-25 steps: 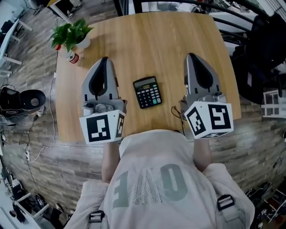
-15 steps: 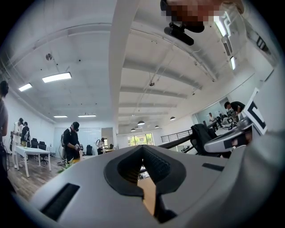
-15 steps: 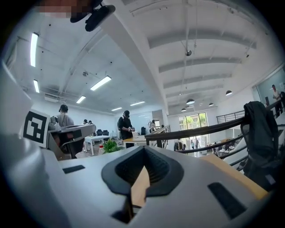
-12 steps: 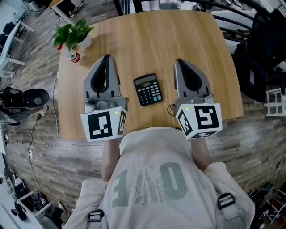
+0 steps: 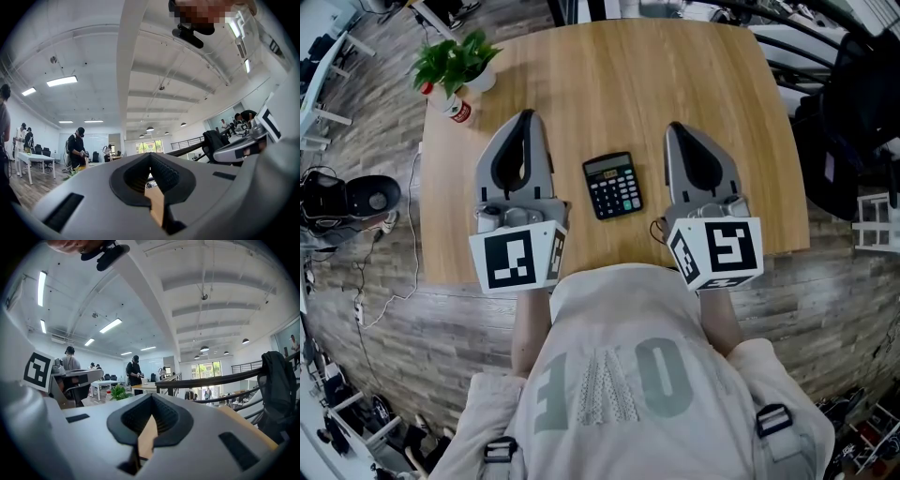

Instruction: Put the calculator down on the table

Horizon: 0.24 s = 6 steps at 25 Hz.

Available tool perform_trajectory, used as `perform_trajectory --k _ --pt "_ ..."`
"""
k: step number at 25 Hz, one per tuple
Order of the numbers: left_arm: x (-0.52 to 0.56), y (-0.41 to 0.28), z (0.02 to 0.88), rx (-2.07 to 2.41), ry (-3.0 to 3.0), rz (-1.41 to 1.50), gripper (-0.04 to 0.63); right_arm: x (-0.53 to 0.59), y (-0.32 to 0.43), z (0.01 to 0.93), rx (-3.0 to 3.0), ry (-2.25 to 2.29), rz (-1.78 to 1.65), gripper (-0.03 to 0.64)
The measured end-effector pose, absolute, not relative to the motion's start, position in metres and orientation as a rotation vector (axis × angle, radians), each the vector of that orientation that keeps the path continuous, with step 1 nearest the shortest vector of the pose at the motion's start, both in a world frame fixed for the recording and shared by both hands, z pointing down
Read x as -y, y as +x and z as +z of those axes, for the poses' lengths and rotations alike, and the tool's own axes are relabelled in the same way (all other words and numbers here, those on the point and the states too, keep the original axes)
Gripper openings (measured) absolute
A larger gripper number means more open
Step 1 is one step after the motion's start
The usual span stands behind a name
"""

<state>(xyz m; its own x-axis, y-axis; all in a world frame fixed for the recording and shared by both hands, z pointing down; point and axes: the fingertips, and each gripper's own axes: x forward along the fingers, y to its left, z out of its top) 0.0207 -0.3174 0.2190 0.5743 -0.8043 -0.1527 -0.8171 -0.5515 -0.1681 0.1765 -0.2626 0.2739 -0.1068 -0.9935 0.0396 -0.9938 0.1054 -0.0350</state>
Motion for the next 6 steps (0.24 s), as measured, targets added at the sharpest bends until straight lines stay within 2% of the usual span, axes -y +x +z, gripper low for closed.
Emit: perform_trajectory --k 6 --pt "0.3214 0.0150 0.2214 -1.363 -2.584 0.081 0.009 0.2664 0.1728 0.2763 2.329 2.085 0.091 0.018"
